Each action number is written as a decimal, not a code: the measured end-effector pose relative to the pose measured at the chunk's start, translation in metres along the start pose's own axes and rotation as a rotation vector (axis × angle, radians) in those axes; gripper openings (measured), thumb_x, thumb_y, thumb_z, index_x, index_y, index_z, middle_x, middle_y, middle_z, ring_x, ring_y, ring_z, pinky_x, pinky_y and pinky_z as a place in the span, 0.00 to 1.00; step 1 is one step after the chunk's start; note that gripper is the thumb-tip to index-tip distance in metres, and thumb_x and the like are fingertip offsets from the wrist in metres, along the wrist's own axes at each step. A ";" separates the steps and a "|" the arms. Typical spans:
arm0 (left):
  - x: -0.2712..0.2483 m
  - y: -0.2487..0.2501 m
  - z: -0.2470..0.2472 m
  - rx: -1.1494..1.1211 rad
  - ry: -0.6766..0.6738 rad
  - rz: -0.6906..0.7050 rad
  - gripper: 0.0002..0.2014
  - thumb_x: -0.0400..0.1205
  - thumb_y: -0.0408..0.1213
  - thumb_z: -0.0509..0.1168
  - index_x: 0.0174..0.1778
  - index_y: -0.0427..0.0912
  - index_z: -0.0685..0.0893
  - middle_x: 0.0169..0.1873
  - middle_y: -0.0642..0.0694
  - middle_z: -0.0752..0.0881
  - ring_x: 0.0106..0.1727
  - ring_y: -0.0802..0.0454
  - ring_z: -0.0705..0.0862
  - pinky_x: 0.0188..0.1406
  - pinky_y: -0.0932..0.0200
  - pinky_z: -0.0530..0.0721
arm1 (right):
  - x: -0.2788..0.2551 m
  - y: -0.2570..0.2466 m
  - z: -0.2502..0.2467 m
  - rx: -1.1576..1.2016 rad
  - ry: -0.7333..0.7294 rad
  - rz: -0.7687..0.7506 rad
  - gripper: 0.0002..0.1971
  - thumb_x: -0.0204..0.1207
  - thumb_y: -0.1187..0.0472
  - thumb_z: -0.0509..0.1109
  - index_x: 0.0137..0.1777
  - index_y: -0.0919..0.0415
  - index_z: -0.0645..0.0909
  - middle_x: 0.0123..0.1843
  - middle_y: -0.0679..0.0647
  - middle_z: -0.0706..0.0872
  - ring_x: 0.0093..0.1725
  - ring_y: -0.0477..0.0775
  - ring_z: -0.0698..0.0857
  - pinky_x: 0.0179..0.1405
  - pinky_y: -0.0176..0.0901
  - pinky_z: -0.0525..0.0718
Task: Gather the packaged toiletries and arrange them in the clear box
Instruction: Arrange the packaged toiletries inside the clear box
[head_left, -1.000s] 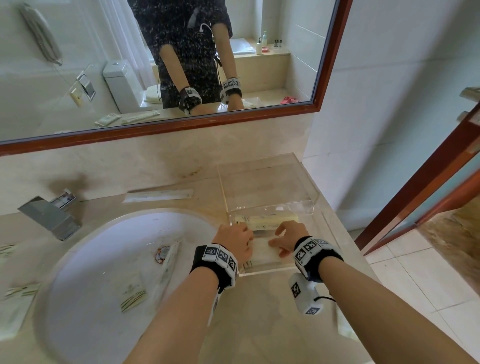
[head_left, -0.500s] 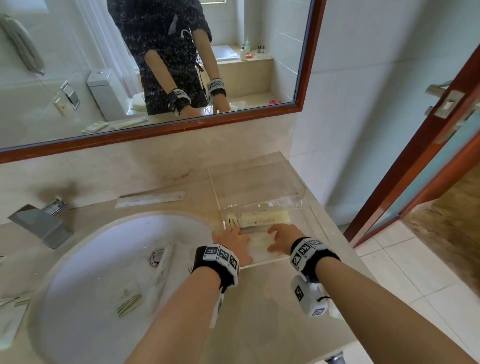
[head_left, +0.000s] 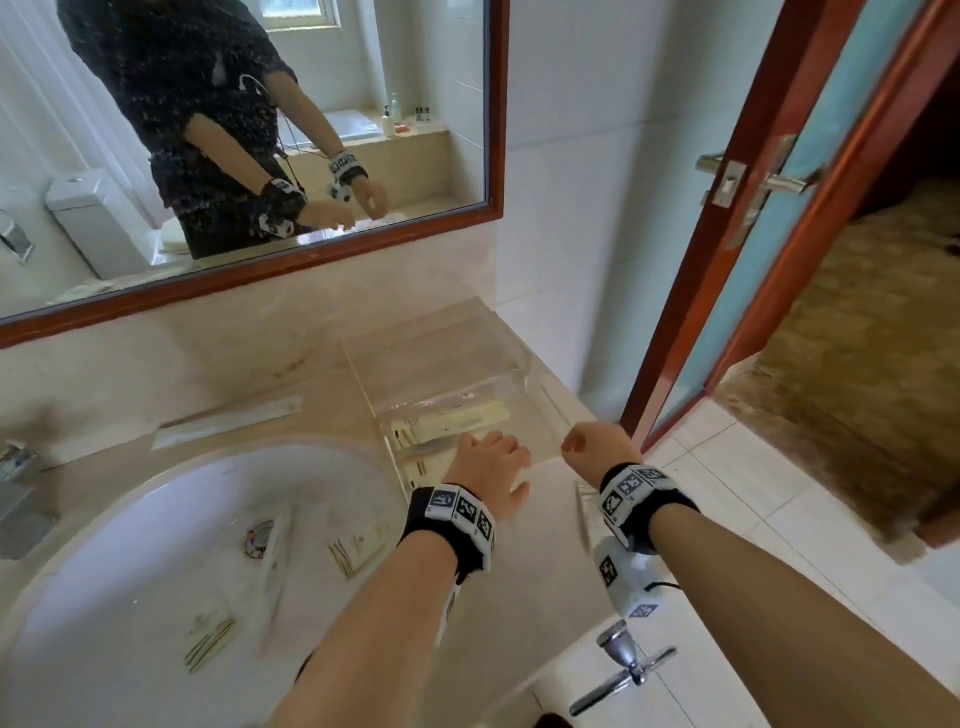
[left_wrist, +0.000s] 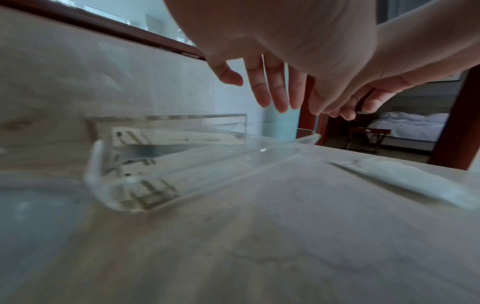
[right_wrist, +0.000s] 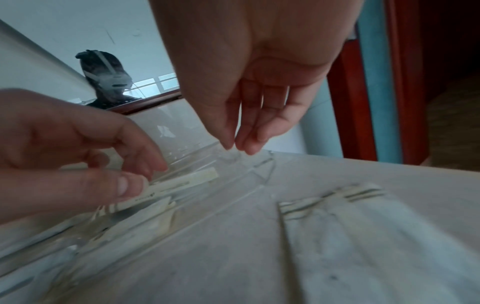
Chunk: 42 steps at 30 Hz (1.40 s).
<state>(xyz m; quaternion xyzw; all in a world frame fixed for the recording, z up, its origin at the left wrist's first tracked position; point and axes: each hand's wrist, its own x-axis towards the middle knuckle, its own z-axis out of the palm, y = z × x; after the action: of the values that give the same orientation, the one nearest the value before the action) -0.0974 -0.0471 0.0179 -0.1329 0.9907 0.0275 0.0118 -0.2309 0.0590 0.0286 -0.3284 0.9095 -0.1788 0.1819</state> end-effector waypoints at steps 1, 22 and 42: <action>0.002 0.010 0.002 0.004 -0.012 0.044 0.17 0.83 0.48 0.57 0.65 0.46 0.78 0.62 0.48 0.81 0.66 0.47 0.75 0.64 0.47 0.69 | -0.003 0.009 -0.002 -0.017 -0.015 0.028 0.11 0.74 0.63 0.64 0.50 0.54 0.87 0.55 0.53 0.89 0.55 0.55 0.87 0.57 0.45 0.85; 0.001 0.104 0.033 -0.771 -0.111 -0.671 0.06 0.76 0.42 0.68 0.34 0.48 0.80 0.37 0.49 0.82 0.43 0.48 0.84 0.45 0.57 0.81 | -0.011 0.064 -0.002 -0.021 -0.375 -0.086 0.22 0.67 0.58 0.79 0.24 0.56 0.66 0.26 0.50 0.70 0.27 0.48 0.71 0.24 0.36 0.65; -0.012 -0.064 -0.002 -0.439 0.127 -0.778 0.06 0.81 0.39 0.65 0.50 0.44 0.85 0.49 0.47 0.89 0.51 0.48 0.87 0.55 0.55 0.85 | 0.061 -0.060 0.030 0.166 -0.407 -0.018 0.22 0.73 0.53 0.75 0.24 0.58 0.69 0.26 0.50 0.73 0.28 0.48 0.73 0.27 0.37 0.70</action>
<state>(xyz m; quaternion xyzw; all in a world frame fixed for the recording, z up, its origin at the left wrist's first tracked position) -0.0687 -0.1061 0.0171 -0.4962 0.8364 0.2225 -0.0681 -0.2298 -0.0310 0.0160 -0.3498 0.8331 -0.1848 0.3864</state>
